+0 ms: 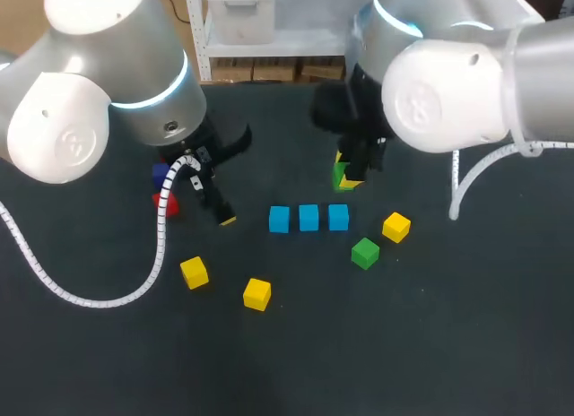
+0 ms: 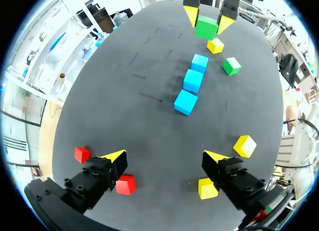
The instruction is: Place the blue cubes, place green cubes on the blue cubes, place the yellow cubes on the green cubes, then place the red cubes on the yellow cubes, and place purple cube on the red cubes.
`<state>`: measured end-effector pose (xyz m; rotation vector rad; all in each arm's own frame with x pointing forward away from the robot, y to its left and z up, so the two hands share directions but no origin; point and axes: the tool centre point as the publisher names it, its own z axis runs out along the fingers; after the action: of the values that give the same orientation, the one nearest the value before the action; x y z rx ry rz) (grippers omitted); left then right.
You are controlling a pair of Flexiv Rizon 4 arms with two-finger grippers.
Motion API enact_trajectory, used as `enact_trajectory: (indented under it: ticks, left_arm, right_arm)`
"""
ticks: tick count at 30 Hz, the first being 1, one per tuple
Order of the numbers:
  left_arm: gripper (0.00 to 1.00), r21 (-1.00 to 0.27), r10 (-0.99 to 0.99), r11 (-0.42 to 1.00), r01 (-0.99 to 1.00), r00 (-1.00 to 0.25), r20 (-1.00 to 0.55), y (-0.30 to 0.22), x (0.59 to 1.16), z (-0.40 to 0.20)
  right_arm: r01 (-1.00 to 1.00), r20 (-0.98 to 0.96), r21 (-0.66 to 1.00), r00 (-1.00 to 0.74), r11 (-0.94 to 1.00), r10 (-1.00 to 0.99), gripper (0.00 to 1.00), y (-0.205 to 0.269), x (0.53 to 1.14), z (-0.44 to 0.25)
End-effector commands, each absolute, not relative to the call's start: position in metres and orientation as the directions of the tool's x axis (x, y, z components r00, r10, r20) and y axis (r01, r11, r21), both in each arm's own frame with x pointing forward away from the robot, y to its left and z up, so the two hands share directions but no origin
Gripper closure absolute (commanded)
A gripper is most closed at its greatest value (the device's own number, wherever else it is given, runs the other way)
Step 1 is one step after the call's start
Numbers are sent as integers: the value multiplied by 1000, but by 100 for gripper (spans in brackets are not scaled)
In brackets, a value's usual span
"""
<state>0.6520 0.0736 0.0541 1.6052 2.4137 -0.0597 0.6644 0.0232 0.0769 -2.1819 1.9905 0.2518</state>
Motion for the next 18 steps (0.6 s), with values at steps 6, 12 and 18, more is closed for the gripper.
enact_trajectory:
  ticks: [6, 12, 18]
  left_arm:
    - [0, 97, 904, 393, 915, -364, -225, 75, 652, 54]
    - [0, 97, 904, 393, 915, -364, -225, 75, 652, 54]
    - [0, 97, 904, 393, 915, -364, -225, 75, 652, 54]
  right_arm:
    - [-993, -200, 34, 102, -111, -974, 100, 47, 668, 53]
    - [-996, -162, 28, 84, -90, -983, 100, 50, 659, 49]
    - [-999, -148, -8, 48, -47, -988, 100, 45, 655, 48]
